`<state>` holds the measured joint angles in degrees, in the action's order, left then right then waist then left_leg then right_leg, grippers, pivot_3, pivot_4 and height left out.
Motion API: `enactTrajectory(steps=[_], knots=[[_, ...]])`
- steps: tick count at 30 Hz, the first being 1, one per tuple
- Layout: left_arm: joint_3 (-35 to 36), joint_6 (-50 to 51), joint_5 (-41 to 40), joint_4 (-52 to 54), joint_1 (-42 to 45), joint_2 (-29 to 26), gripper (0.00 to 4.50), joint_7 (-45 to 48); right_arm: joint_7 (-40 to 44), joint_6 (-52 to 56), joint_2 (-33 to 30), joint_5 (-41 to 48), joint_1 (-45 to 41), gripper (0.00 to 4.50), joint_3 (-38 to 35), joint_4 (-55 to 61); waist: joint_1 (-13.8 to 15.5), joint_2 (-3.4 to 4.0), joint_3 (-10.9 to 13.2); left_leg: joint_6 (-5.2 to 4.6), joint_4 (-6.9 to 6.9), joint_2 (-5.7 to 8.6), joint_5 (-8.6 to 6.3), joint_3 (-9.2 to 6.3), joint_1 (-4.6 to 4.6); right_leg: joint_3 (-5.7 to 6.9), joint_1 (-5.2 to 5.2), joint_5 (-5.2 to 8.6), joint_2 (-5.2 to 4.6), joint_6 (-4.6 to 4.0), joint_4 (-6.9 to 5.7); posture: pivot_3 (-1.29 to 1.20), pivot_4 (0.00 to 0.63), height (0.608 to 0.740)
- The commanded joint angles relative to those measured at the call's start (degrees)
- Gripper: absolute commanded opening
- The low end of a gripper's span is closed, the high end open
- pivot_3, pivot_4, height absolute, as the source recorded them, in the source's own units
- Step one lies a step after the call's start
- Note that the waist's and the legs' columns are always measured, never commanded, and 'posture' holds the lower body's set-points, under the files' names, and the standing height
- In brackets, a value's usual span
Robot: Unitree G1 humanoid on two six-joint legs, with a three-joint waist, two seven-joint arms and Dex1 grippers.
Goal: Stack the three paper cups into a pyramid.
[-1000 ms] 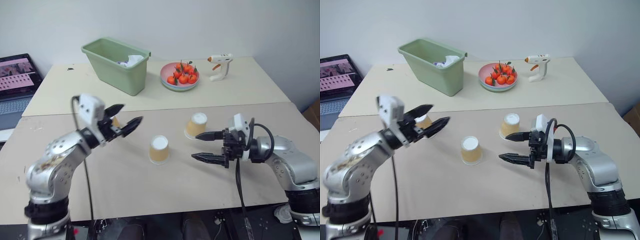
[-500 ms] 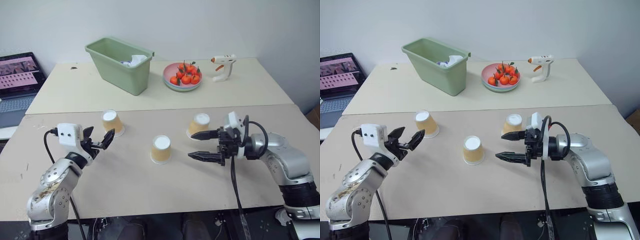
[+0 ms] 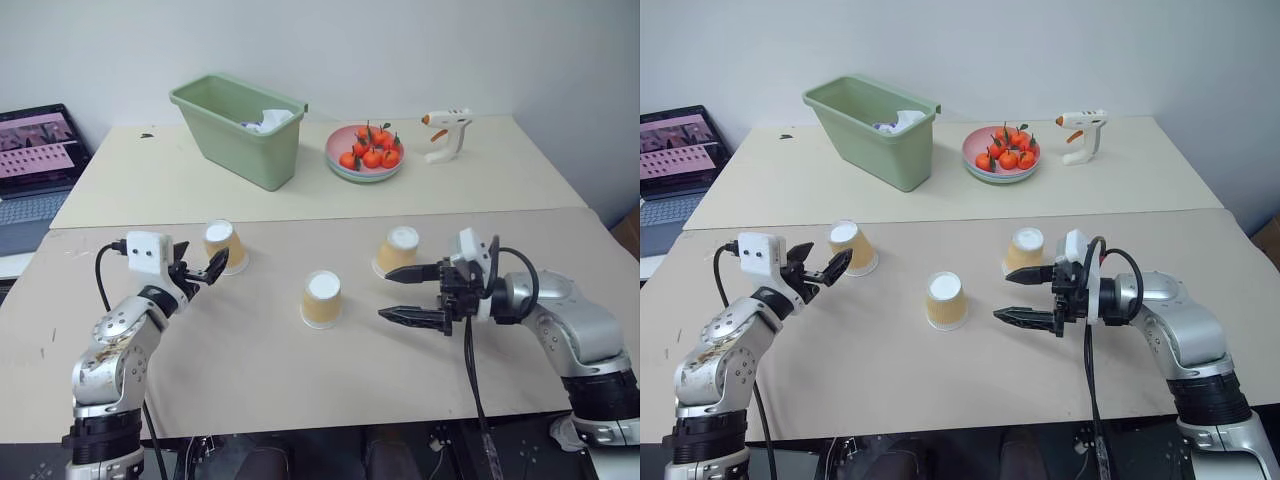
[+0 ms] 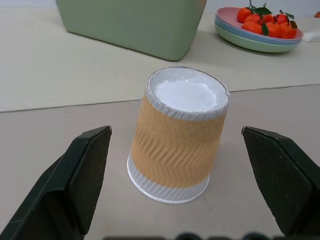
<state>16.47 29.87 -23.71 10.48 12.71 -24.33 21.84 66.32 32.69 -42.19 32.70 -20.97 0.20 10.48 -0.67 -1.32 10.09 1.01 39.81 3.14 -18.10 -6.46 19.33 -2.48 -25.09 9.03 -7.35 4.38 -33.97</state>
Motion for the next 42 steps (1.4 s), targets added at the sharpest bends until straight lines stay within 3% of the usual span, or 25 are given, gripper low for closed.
enactTrajectory(steps=[1,14,16,19,28,33,42], knots=[[-0.5,-2.9,1.0,-2.6,3.1,-1.2,4.45,1.5,-1.1,-0.3,-0.8,1.4,0.9,4.5,-3.1,3.7,-0.1,0.0,0.0,0.0,0.0,0.0,0.0,0.0,0.0,0.01,-0.01,0.0,0.0,0.0,-0.01,0.0,0.15,0.725],[-4.3,-10.0,4.7,-19.0,15.5,-1.7,4.45,6.3,-3.0,0.2,-1.3,1.9,3.7,4.5,-5.4,6.2,-0.2,-0.01,0.0,0.0,0.0,-0.01,0.0,0.0,0.01,0.01,-0.03,-0.01,0.0,0.01,0.0,0.0,0.15,0.725],[-4.5,-10.4,3.6,-19.3,15.7,-1.0,4.05,8.0,-3.4,0.4,-1.5,2.0,4.0,4.5,-5.9,6.5,-0.2,-0.01,0.0,0.0,-0.01,-0.01,0.0,0.0,0.01,0.01,-0.04,-0.01,0.0,0.01,-0.01,0.0,0.15,0.725],[-6.0,-9.5,4.8,-17.8,15.6,-1.2,3.14,8.2,-3.6,0.5,-1.8,2.3,4.4,4.5,-6.6,6.6,-0.1,-0.01,0.0,0.0,0.01,0.0,0.0,0.0,0.02,0.01,-0.03,-0.02,0.0,0.02,-0.01,0.0,0.15,0.725],[-10.8,-2.1,0.4,-7.8,20.2,-5.2,3.14,17.5,-3.5,0.1,-1.9,2.0,2.5,4.5,-5.2,5.1,-0.1,-0.04,0.0,0.0,0.02,-0.01,0.0,0.0,0.05,0.02,-0.04,-0.02,0.0,0.03,-0.02,0.0,0.15,0.725],[-13.3,5.7,-7.0,3.0,18.3,-12.1,3.14,28.6,-3.3,0.0,-2.1,1.9,2.3,4.5,-5.0,4.9,-0.6,-0.03,0.0,-0.02,-0.02,-0.01,-0.01,0.0,0.05,0.0,-0.04,-0.01,0.0,0.05,-0.01,0.0,0.15,0.725],[-13.8,8.1,-7.5,7.1,13.5,-15.1,3.14,30.0,-3.6,0.3,-2.3,2.2,3.3,4.5,-5.4,5.4,-0.6,-0.03,0.0,-0.04,0.0,-0.01,-0.02,0.0,0.0,0.0,-0.03,0.0,0.0,0.05,-0.04,0.0,0.15,0.725]])
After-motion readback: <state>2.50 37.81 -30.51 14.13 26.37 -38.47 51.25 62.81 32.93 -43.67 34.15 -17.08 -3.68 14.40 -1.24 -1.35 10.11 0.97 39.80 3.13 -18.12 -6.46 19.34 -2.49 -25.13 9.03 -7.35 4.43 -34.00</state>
